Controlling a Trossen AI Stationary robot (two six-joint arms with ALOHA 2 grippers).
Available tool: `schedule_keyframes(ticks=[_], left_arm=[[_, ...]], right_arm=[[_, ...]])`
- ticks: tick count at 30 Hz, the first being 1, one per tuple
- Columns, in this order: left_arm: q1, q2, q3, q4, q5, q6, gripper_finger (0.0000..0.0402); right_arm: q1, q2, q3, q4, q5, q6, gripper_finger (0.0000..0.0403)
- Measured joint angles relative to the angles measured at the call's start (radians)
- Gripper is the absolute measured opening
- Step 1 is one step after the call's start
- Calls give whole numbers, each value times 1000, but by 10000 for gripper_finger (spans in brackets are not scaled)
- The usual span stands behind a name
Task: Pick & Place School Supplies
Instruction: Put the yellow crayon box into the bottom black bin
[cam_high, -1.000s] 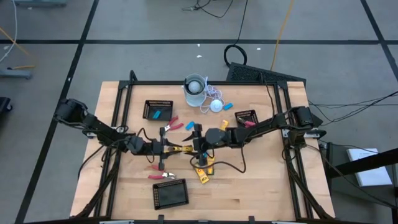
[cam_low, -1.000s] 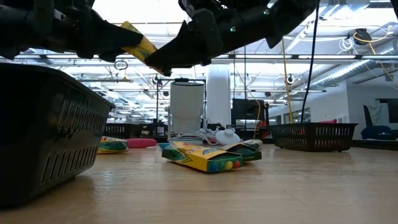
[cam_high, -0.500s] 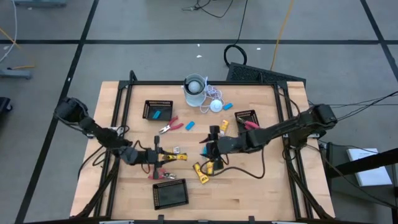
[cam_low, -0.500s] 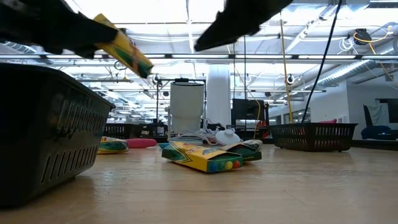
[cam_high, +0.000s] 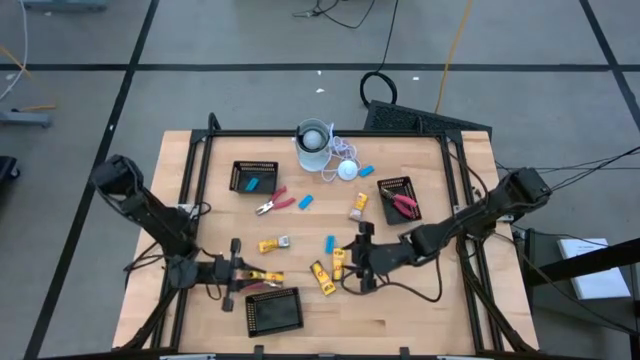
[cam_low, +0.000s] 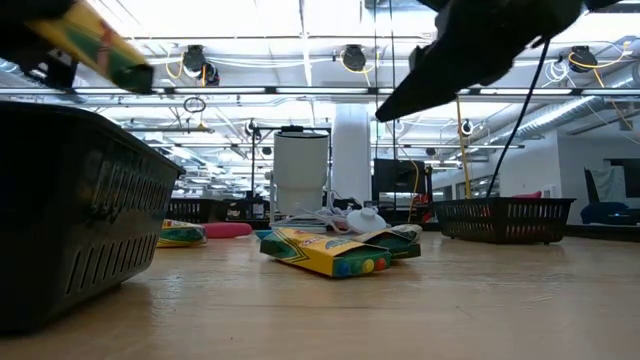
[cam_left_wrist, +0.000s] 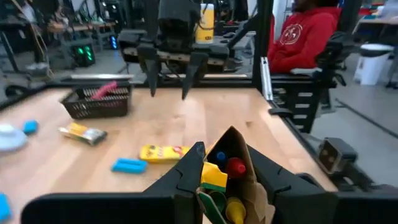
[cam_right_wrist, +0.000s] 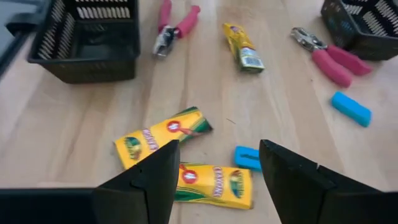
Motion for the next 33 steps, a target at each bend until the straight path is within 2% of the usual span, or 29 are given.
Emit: schedule_keyframes(ticks=[6,12,16,22,27,33], left_arm=[[-35,165,29,62,-1,-133,73],[-60,332,114,109,-27,-170,73],[-84,389,130,109,-56,-246,73],[-88,462,172,115,-70,-273,73],[-71,534,212,176,-25,-258,73],[-70,573,213,211,-10,-308,73]], right_arm=[[46,0,-7,24,36,35,210],[68,0,-7,23,54,49,210],[68,0,-7,10,51,73,210],[68,0,-7,-4,51,76,210],[68,0,-7,-6,51,76,210],[68,1,-7,-6,50,74,210]])
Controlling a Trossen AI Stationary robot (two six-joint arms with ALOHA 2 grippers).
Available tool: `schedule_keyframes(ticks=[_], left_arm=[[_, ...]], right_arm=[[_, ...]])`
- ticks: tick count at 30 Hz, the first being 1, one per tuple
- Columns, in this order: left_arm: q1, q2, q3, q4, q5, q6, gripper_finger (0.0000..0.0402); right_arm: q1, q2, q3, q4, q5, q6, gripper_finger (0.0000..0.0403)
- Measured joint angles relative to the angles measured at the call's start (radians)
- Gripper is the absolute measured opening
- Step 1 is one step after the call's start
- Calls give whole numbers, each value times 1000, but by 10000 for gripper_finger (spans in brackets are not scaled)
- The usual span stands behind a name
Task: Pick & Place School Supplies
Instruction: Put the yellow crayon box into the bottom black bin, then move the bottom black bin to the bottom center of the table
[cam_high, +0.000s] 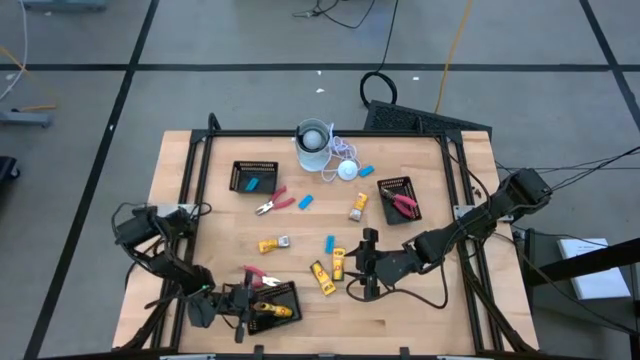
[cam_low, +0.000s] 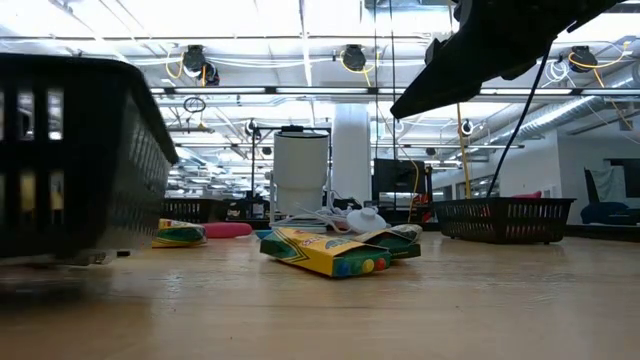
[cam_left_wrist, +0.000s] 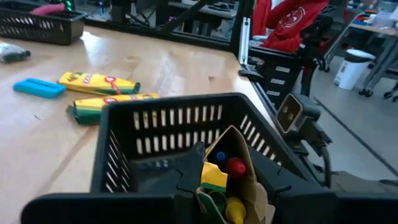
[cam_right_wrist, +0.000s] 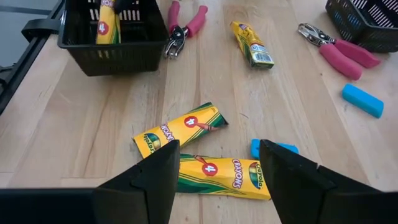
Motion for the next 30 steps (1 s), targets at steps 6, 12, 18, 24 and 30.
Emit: schedule_keyframes(ticks=[6,12,18,24,30], left_arm=[[0,2,0,-2,21,-27,73],[0,2,0,-3,39,-41,154],[0,1,0,2,41,-47,215],[0,-36,-9,-10,31,0,218],[1,-199,-78,-8,10,133,208]], right_arm=[[0,0,0,0,0,-5,210],[0,0,0,0,0,-5,210],[0,0,0,0,-1,-5,210],[0,0,0,0,-1,8,210],[-15,1,0,0,-64,87,210]])
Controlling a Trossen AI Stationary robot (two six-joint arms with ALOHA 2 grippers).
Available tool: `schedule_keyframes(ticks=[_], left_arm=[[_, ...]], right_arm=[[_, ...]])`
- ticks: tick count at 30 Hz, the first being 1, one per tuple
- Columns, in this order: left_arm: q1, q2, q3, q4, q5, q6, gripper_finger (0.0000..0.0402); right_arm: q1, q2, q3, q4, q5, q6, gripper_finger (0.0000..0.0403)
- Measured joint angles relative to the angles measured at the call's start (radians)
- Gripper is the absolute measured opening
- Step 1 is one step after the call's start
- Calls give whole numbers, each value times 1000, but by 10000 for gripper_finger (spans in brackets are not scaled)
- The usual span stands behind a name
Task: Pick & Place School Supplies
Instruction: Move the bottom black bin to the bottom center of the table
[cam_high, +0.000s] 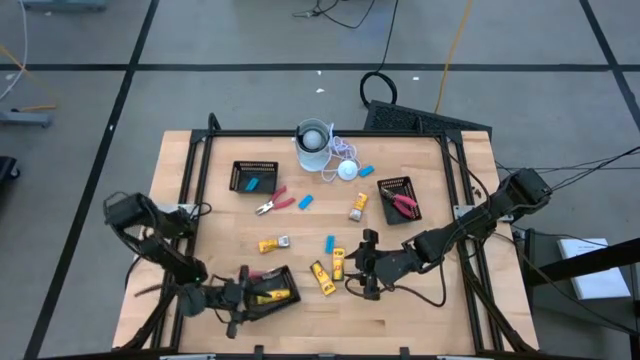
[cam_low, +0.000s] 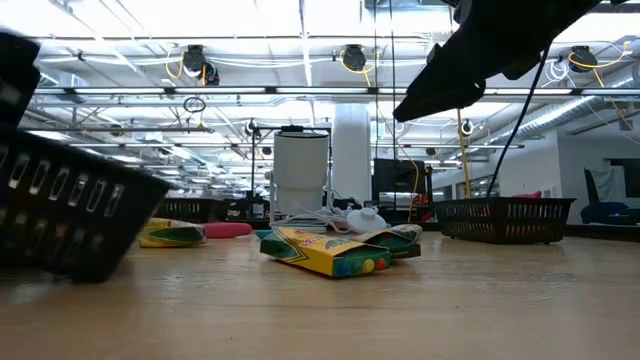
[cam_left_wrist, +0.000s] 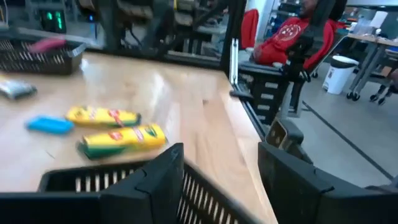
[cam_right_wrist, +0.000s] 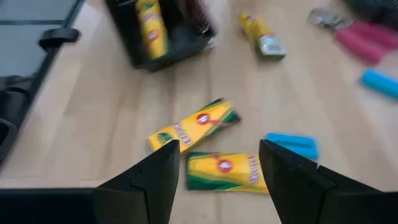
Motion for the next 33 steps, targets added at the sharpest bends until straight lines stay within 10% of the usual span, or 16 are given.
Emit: schedule_keyframes(ticks=[20,33], left_arm=[[69,-224,-83,-147,-6,193,230],[27,-527,-322,-194,-360,119,215]], right_arm=[[-161,80,-2,-56,-120,63,227],[-163,80,-2,-61,-122,38,224]])
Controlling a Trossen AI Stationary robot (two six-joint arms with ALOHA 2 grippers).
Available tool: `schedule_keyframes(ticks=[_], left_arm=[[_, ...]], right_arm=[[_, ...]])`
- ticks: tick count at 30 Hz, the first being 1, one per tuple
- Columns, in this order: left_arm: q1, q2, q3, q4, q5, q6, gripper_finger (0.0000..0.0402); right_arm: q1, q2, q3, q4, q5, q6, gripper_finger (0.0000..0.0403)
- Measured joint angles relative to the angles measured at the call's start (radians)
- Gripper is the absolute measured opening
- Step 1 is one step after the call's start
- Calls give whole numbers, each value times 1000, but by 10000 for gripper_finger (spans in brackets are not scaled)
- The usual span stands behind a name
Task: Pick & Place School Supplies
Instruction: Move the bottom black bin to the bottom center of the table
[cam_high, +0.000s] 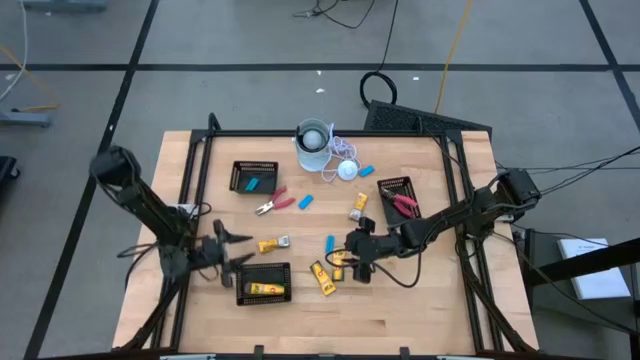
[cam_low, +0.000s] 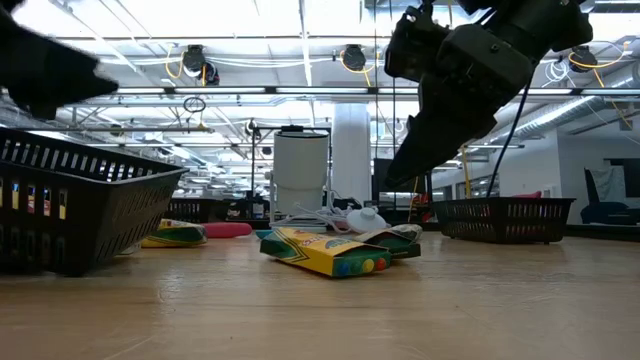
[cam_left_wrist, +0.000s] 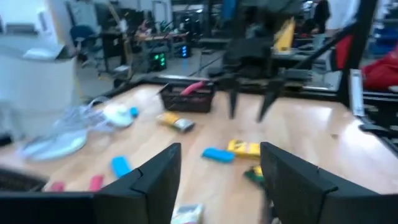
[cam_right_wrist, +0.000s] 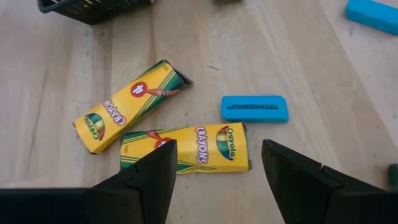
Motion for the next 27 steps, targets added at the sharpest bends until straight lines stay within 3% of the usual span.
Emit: schedule_keyframes(ticks=[7,13,21,27], left_arm=[[37,-49,-77,-207,-26,-335,115],[44,-50,-77,-259,-16,-373,11],[44,-49,-77,-447,36,-580,3],[44,-49,-76,-449,107,-613,2]], right_arm=[[0,0,0,0,0,-11,224],[1,0,0,0,-1,-18,224],[8,0,0,0,-2,-34,224],[8,0,1,1,-2,-34,224]])
